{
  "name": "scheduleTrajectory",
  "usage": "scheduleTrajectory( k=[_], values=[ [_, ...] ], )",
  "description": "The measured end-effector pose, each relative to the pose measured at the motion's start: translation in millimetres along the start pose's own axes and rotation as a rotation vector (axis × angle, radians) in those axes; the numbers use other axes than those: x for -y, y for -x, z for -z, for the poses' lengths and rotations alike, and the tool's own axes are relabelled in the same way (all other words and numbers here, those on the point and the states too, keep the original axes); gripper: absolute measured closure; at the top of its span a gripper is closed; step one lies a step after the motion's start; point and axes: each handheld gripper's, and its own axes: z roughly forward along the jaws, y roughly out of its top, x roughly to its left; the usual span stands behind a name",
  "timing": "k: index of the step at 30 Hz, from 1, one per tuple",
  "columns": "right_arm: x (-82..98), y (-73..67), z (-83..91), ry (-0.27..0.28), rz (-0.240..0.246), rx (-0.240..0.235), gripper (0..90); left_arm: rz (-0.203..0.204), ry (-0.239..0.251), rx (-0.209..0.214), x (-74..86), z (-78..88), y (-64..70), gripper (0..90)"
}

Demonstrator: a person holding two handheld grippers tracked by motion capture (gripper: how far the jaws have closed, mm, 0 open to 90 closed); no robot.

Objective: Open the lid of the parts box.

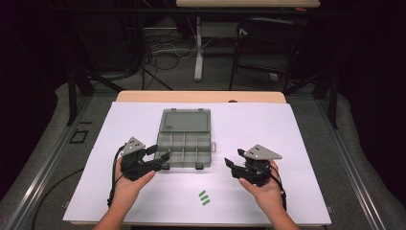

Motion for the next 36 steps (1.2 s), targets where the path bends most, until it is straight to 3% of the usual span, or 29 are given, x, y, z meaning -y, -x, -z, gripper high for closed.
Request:
scheduleTrajectory(
  k=[9,15,21,24,27,29,36],
  values=[
    [7.4,1.6,10.8,-0.013,-0.035,-0.006,30.7,0.020,-0.012,0.012,9.4,0.3,6.3,40.4],
    [10.4,3.0,17.2,-0.018,-0.026,0.015,24.6,0.023,-0.023,0.014,11.7,2.1,13.8,40.1],
    [13.3,6.7,25.6,-0.003,-0.067,0.032,17.2,0.004,-0.029,0.020,14.5,3.2,22.8,40.1],
    [14.3,9.0,27.9,-0.038,-0.093,0.012,17.0,-0.010,-0.041,0.021,15.6,1.2,26.2,40.1],
    [17.8,9.7,25.2,0.001,-0.115,0.012,15.2,-0.015,-0.047,0.025,16.5,-1.3,29.2,40.1],
    [17.1,10.6,29.7,-0.044,-0.091,0.003,14.5,-0.021,-0.050,0.029,17.1,-2.1,31.0,40.2],
    [19.4,7.3,30.8,-0.015,-0.052,0.046,15.0,-0.053,-0.065,0.020,22.8,-6.5,39.5,39.8]
  ],
)
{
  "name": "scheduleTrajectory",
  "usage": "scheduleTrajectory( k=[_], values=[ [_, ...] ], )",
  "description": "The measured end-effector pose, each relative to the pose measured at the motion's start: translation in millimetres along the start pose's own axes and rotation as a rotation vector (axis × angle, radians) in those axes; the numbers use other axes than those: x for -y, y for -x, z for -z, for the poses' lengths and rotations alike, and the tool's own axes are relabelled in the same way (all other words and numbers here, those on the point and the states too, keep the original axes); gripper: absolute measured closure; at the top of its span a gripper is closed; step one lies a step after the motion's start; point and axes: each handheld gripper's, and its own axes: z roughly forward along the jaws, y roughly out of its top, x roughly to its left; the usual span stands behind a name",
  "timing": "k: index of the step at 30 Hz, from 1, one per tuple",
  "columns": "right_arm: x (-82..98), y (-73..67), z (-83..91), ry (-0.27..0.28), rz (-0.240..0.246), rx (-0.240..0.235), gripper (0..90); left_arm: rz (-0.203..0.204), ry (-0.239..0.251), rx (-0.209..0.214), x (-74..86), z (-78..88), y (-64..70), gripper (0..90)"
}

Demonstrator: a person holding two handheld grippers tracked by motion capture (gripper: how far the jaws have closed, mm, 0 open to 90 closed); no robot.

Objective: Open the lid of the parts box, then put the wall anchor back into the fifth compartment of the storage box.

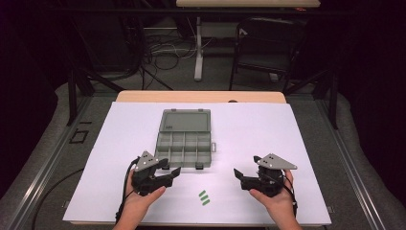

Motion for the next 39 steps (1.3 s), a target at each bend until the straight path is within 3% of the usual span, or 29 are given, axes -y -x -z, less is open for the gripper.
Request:
scheduleTrajectory(
  k=[6,18,20,23,29,34,39],
  values=[
    [2.5,0.0,-1.0,0.005,0.052,0.024,22.5,-0.023,-0.018,0.023,2.8,-10.0,9.7,39.8],
    [5.8,5.7,0.4,0.036,0.046,0.038,37.1,-0.036,-0.066,0.090,11.2,-24.6,24.5,50.0],
    [6.7,6.0,-1.2,0.053,0.036,0.038,37.8,-0.034,-0.078,0.091,12.9,-26.5,26.5,51.6],
    [6.9,7.1,-0.3,0.024,0.037,0.043,37.7,-0.031,-0.090,0.102,15.1,-29.4,29.0,54.0],
    [8.8,7.9,-3.3,0.044,0.030,0.040,37.2,-0.025,-0.112,0.125,19.4,-37.7,34.2,55.7],
    [8.8,7.7,-3.6,0.024,0.020,0.023,37.3,-0.022,-0.120,0.126,21.7,-44.0,38.4,56.8],
    [8.7,9.5,-1.6,0.040,0.008,0.041,37.9,-0.046,-0.148,0.135,22.4,-49.7,41.8,59.8]
  ],
)
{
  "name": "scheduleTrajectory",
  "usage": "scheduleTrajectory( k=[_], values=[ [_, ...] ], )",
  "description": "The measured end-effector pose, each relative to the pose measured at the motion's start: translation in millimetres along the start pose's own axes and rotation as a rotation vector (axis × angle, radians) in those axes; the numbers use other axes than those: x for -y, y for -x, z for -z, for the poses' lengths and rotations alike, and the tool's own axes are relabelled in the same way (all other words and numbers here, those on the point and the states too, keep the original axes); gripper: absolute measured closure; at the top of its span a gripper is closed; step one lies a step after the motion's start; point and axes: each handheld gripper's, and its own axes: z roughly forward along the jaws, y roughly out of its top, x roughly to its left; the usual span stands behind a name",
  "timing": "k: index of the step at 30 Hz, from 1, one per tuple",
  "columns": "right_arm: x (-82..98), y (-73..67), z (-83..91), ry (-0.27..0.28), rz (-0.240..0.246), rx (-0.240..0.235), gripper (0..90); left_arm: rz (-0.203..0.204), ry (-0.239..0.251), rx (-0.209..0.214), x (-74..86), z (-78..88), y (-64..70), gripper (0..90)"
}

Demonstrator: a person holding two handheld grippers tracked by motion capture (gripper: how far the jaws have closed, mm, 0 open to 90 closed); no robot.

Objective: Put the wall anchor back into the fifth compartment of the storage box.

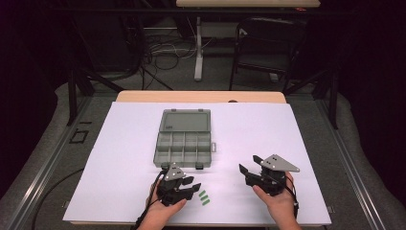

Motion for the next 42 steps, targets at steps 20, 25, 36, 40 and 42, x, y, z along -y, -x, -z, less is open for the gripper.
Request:
scheduleTrajectory(
  k=[20,25,36,40,42],
  values=[
    [1.2,0.0,-2.4,0.002,0.000,0.012,34.0,-0.001,-0.099,0.025,2.3,-17.6,11.5,70.8],
    [0.5,0.5,-0.3,-0.012,0.001,0.008,34.0,-0.007,-0.107,0.020,2.5,-19.6,13.0,72.5],
    [1.2,0.7,-1.3,-0.008,-0.006,0.006,33.9,-0.022,-0.143,0.015,3.5,-22.5,15.0,78.3],
    [1.6,1.7,-1.4,-0.004,-0.020,0.008,33.9,-0.029,-0.142,0.003,4.0,-23.2,15.8,79.8],
    [1.6,1.7,-1.2,-0.005,-0.022,0.011,33.9,-0.032,-0.143,-0.001,4.0,-23.2,16.0,80.0]
  ],
)
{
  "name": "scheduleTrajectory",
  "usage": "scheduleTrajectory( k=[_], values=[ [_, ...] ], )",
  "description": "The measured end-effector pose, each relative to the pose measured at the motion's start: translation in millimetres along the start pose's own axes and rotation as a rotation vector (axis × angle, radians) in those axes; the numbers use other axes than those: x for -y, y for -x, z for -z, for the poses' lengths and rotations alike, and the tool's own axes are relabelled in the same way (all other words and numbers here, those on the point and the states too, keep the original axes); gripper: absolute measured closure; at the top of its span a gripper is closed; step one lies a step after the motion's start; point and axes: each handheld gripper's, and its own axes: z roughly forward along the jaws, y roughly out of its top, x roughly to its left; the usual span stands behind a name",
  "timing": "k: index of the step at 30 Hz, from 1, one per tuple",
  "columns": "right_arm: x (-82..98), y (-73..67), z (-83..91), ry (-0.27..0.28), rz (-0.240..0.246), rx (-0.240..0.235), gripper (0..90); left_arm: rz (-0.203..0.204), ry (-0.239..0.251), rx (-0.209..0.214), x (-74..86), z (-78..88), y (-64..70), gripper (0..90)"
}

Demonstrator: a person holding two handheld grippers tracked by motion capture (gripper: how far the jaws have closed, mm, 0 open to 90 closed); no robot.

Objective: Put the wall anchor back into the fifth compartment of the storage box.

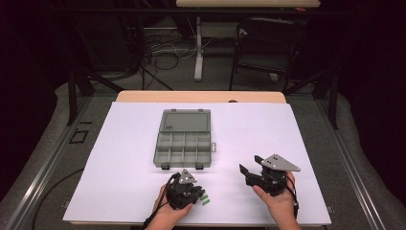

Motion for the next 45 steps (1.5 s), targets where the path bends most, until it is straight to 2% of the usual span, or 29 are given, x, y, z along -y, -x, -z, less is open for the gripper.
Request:
scheduleTrajectory(
  k=[4,11,13,15,18,19,20,24,27,28,34,36,45],
  values=[
    [0.0,1.0,0.4,-0.007,-0.003,-0.009,34.0,-0.018,-0.008,-0.012,0.1,0.2,0.9,83.3],
    [0.2,1.2,0.0,-0.005,-0.006,-0.004,34.0,-0.019,-0.013,-0.011,-0.5,0.3,1.0,84.2],
    [0.9,0.8,-2.1,0.019,-0.014,-0.001,34.0,-0.010,-0.009,-0.009,-0.5,0.2,0.9,84.4],
    [-0.1,2.0,1.2,-0.019,-0.004,-0.008,34.0,-0.001,-0.007,-0.006,-0.5,0.1,0.2,84.6],
    [0.0,2.3,1.4,-0.019,-0.004,-0.009,34.0,0.009,-0.012,0.002,-0.7,0.8,-0.8,84.6],
    [0.0,2.3,1.4,-0.019,-0.004,-0.009,34.0,0.011,-0.007,0.000,-0.6,0.7,-0.8,84.6],
    [0.7,1.8,-0.4,0.005,-0.009,0.001,34.0,0.009,-0.005,-0.003,-0.8,1.3,-1.2,84.6],
    [0.9,2.1,-0.5,0.008,-0.010,0.000,34.0,0.025,0.010,-0.002,-2.1,5.8,-3.3,84.6],
    [0.4,2.6,1.5,-0.019,-0.009,-0.009,34.0,0.032,0.024,-0.004,-4.2,10.7,-7.5,84.7],
    [1.1,2.0,-0.6,0.007,-0.012,-0.003,34.0,0.032,0.024,-0.008,-5.1,12.8,-9.2,84.6],
    [1.8,1.8,-2.7,0.014,-0.014,-0.004,34.0,0.047,0.046,-0.029,-11.2,23.8,-19.2,84.7],
    [1.6,2.5,-0.7,-0.008,-0.010,-0.004,34.0,0.064,0.061,-0.037,-13.8,27.6,-22.9,84.7],
    [1.8,2.9,-1.1,-0.004,-0.017,0.001,34.0,0.076,0.075,-0.065,-23.7,37.8,-34.8,84.7]
  ],
)
